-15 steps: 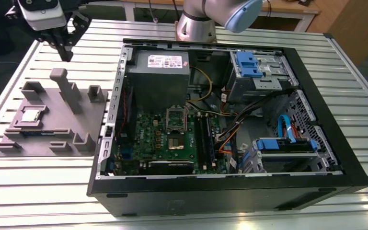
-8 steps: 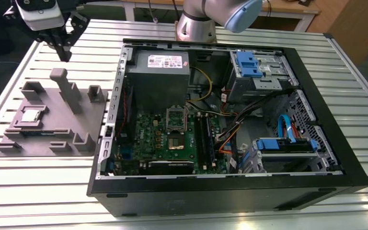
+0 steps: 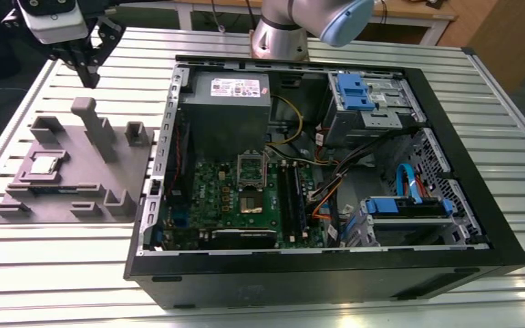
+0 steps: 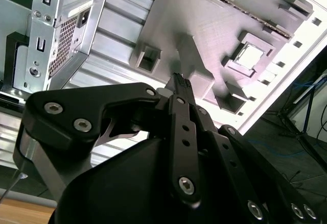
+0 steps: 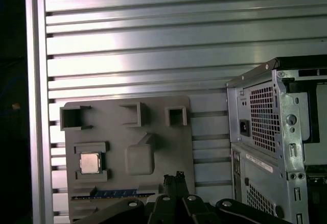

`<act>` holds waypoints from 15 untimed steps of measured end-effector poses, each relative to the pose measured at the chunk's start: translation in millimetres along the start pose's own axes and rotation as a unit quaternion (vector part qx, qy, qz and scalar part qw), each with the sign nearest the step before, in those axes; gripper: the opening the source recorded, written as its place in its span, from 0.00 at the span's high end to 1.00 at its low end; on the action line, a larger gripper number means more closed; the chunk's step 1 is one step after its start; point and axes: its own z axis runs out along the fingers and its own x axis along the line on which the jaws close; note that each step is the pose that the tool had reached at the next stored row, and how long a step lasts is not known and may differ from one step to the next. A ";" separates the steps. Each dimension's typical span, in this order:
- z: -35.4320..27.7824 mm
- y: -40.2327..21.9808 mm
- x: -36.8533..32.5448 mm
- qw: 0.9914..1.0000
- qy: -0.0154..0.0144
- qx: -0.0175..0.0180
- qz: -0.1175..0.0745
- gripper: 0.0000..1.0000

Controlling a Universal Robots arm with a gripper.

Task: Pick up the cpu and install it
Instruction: 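Reach for the cpu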

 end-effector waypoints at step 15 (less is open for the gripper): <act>0.9 -0.4 5.4 1.000 0.000 0.000 0.000 0.90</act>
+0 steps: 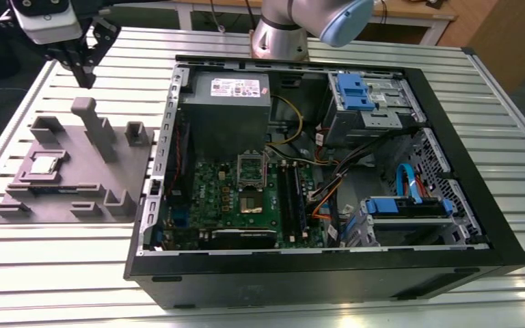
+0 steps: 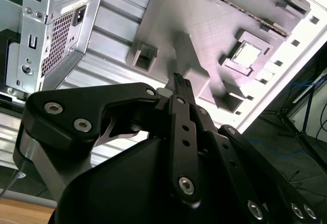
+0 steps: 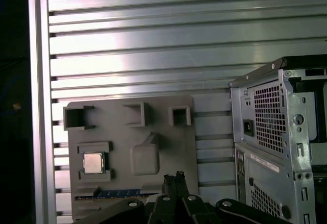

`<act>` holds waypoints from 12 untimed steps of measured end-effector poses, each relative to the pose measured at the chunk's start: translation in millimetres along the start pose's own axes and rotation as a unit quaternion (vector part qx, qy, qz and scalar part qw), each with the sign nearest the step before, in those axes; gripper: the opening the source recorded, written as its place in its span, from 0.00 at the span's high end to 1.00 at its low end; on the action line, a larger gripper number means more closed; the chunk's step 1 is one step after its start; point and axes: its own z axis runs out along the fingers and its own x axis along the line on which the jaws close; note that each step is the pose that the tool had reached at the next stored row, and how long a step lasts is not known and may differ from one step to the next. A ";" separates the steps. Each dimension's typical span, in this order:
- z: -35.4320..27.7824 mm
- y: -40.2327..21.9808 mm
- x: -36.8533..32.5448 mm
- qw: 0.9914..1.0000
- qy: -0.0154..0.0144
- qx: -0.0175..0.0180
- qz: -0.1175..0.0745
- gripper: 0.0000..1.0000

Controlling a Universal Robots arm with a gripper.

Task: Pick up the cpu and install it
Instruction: 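Reach for the cpu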

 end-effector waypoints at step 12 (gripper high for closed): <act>0.7 -0.3 3.1 1.000 0.001 0.000 0.000 0.90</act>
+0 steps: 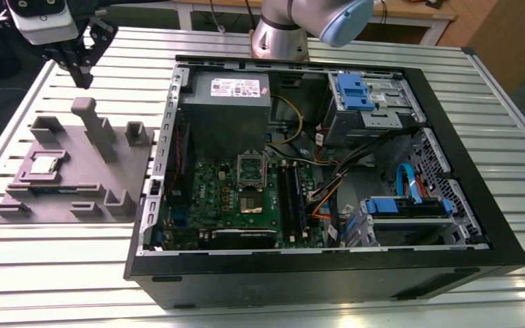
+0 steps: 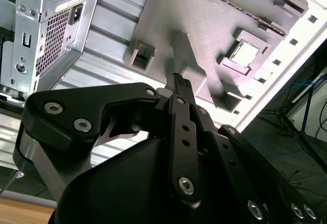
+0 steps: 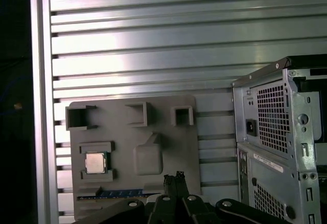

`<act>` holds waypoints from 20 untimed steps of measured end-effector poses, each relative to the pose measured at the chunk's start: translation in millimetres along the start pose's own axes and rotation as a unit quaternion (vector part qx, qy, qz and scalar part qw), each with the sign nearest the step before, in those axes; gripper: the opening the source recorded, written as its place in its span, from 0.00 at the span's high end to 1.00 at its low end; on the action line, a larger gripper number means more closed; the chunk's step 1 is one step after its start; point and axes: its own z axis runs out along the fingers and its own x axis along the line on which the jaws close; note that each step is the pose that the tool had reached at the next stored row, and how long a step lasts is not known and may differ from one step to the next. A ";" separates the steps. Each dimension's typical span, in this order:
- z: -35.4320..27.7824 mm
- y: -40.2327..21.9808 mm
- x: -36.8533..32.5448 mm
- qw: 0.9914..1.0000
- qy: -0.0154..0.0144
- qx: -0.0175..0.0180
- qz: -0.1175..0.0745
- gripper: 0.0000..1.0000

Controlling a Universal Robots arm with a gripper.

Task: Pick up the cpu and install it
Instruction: 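Reach for the cpu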

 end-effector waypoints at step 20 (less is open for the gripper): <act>1.8 -0.4 4.6 1.000 0.003 0.000 0.000 0.90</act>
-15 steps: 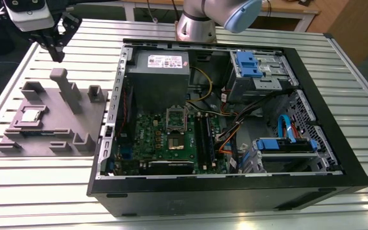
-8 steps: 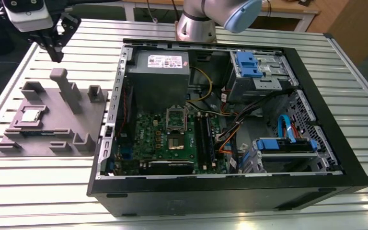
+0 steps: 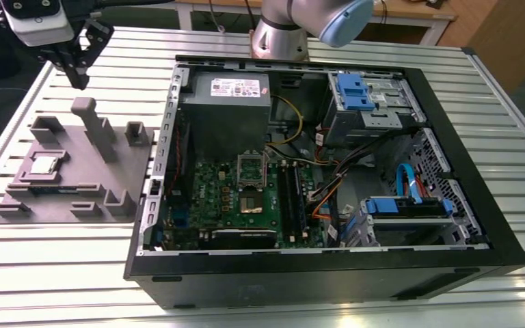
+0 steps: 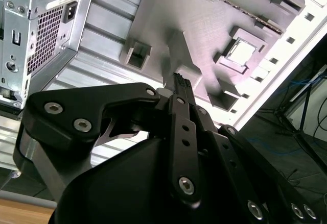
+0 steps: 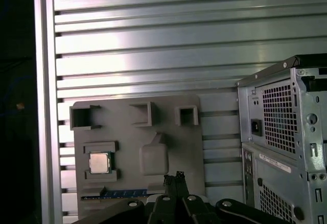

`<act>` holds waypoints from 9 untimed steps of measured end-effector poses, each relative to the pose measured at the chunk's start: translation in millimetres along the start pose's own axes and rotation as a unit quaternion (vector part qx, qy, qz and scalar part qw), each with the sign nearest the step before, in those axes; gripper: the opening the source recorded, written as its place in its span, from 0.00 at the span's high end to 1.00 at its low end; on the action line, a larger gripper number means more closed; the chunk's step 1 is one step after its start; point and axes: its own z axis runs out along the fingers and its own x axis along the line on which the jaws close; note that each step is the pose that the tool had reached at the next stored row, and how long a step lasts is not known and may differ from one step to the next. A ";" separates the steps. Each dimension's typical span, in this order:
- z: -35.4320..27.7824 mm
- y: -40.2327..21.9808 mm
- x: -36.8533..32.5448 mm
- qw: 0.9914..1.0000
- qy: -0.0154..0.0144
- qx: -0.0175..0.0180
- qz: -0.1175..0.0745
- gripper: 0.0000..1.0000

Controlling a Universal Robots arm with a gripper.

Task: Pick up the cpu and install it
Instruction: 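Reach for the cpu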

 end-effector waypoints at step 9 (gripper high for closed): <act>0.8 -0.2 1.6 1.000 0.001 0.000 0.000 0.90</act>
